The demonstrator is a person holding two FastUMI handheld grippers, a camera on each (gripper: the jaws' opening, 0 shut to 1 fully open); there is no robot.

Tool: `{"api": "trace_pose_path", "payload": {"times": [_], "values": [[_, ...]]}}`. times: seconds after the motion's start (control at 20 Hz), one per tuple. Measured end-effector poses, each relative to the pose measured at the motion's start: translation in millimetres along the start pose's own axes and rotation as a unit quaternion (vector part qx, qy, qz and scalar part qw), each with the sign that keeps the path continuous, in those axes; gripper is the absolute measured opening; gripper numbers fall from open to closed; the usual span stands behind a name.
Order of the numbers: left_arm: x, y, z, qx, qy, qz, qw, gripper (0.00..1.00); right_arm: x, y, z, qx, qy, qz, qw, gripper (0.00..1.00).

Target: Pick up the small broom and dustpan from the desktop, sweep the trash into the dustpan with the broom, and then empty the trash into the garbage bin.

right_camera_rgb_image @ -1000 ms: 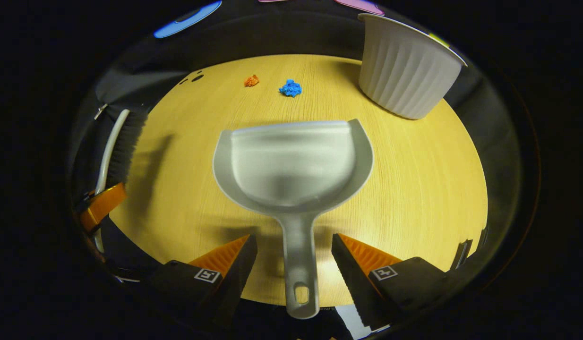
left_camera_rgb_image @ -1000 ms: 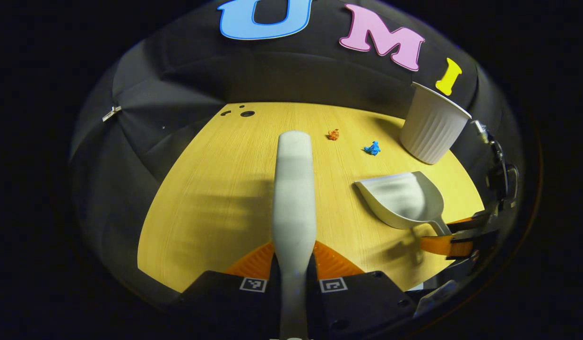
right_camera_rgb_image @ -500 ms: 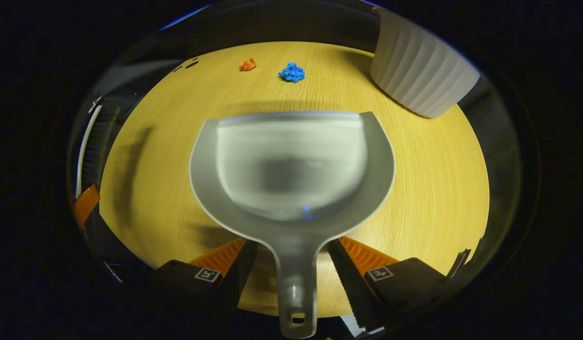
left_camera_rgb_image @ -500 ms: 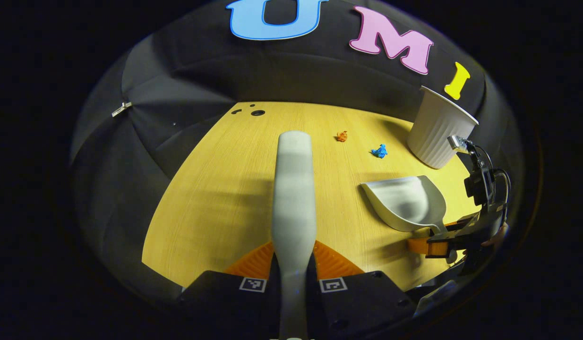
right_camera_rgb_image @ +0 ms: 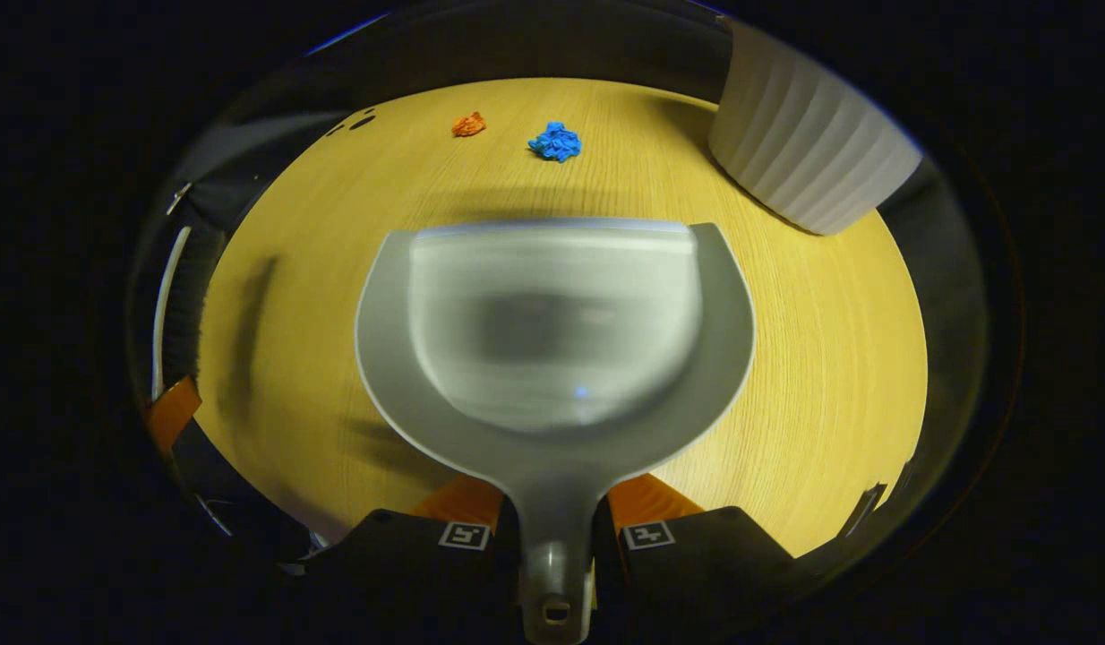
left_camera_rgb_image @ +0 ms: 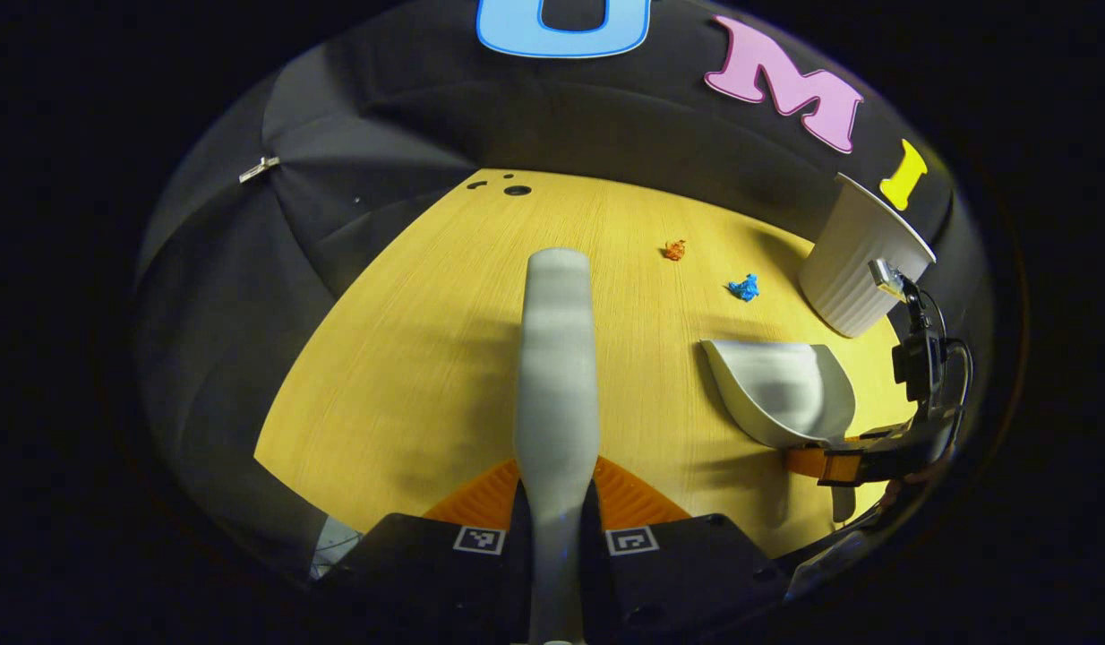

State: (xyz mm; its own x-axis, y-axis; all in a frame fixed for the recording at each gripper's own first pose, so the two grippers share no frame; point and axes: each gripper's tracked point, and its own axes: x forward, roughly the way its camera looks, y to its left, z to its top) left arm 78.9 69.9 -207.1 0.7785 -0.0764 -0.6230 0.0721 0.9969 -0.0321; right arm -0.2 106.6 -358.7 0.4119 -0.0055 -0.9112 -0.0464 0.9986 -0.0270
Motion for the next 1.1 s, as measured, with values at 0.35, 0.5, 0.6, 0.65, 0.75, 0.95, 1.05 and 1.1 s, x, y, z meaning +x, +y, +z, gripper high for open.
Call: {"api": "trace_pose_path", "payload": {"times": [0.35,0.5,0.6,0.65,0.75,0.95,1.05,1.1], "values": [[20.7,-18.1,16.4,0.021,0.006,0.0,1.0,0.27,-5.0,-10.7,-4.4,-0.092,-0.008,0.051,0.994,0.35],[38.8,-24.8,42.0,0.043,0.002,-0.005,0.999,0.27,-14.7,-31.7,-3.4,-0.099,-0.013,0.062,0.993,0.35],[55.4,-29.9,63.8,0.062,-0.004,-0.014,0.998,0.26,-21.6,-49.7,1.1,-0.103,-0.019,0.066,0.992,0.35],[66.7,-33.3,73.2,0.072,-0.001,-0.019,0.997,0.25,-23.6,-58.7,4.1,-0.107,-0.023,0.065,0.992,0.38],[92.0,-38.9,92.5,0.09,0.009,-0.028,0.996,0.25,-25.6,-75.0,7.1,-0.108,-0.024,0.064,0.992,0.35],[143.7,-40.2,132.9,0.181,0.028,-0.014,0.983,0.27,-22.3,-99.0,18.2,-0.108,-0.023,0.061,0.992,0.35],[167.3,-47.4,151.0,0.232,0.031,-0.014,0.972,0.27,-17.5,-106.4,23.1,-0.116,-0.021,0.061,0.991,0.34],[178.2,-52.2,160.1,0.245,0.034,-0.016,0.969,0.26,-16.6,-110.0,24.0,-0.123,-0.02,0.062,0.99,0.35]]}}
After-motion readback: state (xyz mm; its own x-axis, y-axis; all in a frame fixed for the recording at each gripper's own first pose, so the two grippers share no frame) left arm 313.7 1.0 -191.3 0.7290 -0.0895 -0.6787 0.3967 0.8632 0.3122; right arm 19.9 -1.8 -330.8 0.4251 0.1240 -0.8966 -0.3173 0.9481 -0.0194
